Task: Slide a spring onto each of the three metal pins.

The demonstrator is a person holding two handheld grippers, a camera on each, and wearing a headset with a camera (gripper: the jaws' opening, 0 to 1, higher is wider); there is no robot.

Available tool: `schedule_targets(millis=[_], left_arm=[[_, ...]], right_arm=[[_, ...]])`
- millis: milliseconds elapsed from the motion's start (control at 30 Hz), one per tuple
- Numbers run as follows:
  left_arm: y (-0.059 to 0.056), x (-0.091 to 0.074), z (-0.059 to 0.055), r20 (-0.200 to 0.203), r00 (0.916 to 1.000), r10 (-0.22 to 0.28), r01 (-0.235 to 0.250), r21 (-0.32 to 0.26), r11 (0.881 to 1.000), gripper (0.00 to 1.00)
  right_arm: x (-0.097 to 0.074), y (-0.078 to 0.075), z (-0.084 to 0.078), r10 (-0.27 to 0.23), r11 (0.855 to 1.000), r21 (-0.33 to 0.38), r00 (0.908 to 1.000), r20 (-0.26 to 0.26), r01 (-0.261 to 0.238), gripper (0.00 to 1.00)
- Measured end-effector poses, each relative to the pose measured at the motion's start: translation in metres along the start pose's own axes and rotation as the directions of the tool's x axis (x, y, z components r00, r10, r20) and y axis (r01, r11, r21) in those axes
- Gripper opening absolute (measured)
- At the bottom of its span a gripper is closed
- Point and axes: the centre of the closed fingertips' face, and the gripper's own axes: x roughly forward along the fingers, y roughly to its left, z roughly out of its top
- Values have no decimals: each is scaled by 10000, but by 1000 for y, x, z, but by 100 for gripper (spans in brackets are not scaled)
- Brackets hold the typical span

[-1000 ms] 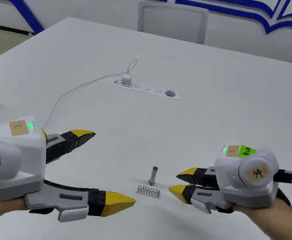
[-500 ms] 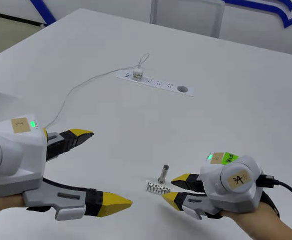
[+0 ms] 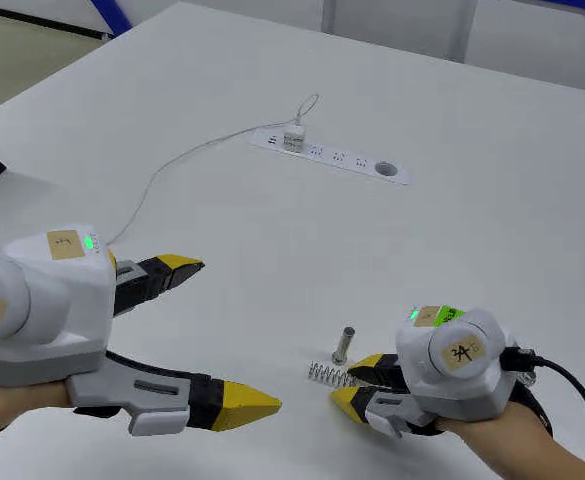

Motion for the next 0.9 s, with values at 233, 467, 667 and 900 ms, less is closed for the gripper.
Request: schedule_targets(millis=[233,467,667,900], left_arm=[[-9,3,1,-135,9996,-258,259,114,9996,100],[-15,5,2,-300,9982,-513,523,327,9981,98],[-24,6,8,-219,9958,-889,896,362,9953,92],[-35,14,18,-100,9923,-1235,1239,627,9903,89]], right_arm=[[-1,5,2,145,9996,-248,9999,78,-143,12],[-1,6,4,55,9999,-161,10000,44,-54,10],[-19,8,18,106,9977,-668,9993,364,-81,10],[-51,7,35,136,9920,-1260,9963,844,-29,10]])
